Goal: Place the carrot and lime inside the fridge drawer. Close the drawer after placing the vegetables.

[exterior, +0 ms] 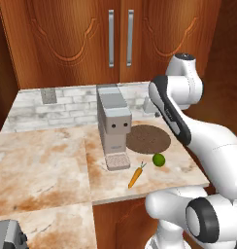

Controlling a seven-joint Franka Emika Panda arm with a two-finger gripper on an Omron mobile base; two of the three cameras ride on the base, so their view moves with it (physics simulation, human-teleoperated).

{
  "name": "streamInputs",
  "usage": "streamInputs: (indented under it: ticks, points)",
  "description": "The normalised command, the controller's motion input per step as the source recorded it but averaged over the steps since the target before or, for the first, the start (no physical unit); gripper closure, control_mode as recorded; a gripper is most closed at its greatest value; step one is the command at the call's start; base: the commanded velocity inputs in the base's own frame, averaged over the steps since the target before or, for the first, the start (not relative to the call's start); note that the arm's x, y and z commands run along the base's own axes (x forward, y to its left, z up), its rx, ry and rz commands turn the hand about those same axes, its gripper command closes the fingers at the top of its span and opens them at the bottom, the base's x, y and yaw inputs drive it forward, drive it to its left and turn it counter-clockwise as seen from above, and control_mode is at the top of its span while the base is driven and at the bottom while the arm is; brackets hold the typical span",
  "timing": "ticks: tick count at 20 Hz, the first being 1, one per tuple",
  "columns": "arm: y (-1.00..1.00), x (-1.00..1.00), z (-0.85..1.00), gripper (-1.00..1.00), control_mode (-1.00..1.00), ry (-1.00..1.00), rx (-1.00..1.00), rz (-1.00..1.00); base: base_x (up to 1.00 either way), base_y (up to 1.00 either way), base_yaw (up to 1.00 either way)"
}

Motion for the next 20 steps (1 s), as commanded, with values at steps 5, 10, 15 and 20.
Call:
streamInputs:
  ticks: [5, 10, 15, 20]
  points:
    - [-0.07, -0.55, -0.06, -1.0, -1.0, -0.11, 0.03, -0.03, 0.0, 0.0, 0.0]
    - [0.27, -1.0, -0.64, -1.0, -1.0, -0.15, 0.07, -0.3, 0.0, 0.0, 0.0]
    - [0.88, -0.45, -0.95, -1.0, -1.0, 0.08, 0.01, -0.44, 0.0, 0.0, 0.0]
    - [0.38, 0.19, -0.65, -1.0, -1.0, 0.15, 0.06, -0.33, 0.0, 0.0, 0.0]
